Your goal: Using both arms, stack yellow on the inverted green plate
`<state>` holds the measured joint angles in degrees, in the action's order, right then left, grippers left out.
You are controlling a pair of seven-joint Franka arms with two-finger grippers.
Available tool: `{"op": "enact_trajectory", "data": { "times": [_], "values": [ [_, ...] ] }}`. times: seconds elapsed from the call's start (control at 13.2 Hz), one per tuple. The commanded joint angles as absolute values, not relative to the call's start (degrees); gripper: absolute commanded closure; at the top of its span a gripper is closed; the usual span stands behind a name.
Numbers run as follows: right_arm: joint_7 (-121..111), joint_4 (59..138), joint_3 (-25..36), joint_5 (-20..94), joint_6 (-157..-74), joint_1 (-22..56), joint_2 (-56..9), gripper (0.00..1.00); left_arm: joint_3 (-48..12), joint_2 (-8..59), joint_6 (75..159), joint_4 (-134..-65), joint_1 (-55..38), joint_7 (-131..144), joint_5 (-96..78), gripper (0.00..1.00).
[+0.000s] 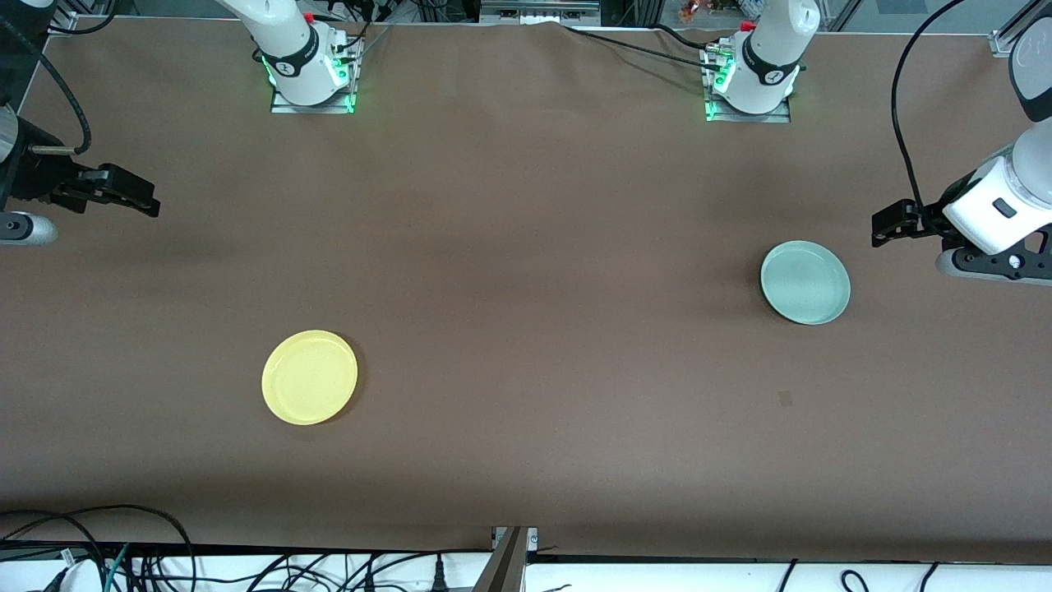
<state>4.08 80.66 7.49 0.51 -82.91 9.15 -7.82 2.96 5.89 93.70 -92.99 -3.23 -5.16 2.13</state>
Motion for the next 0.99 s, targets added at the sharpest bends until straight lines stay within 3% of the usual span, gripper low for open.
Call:
{"op": "enact_trajectory", "data": {
  "times": [0.0,0.61,0.91],
  "values": [
    [3.6,80.3,7.3,-0.3,-83.0,9.2,-7.7,0.0,3.2,6.9,93.3,-91.1,-3.3,-5.8,0.8,0.0],
    [3.8,80.3,7.0,2.7,-83.2,9.3,-8.0,0.0,3.3,7.1,93.2,-91.1,-2.6,-6.9,1.0,0.0],
    [3.8,80.3,7.3,3.8,-83.1,9.2,-7.8,0.0,3.7,12.6,93.3,-91.1,1.2,-20.2,1.0,0.0]
  ]
}}
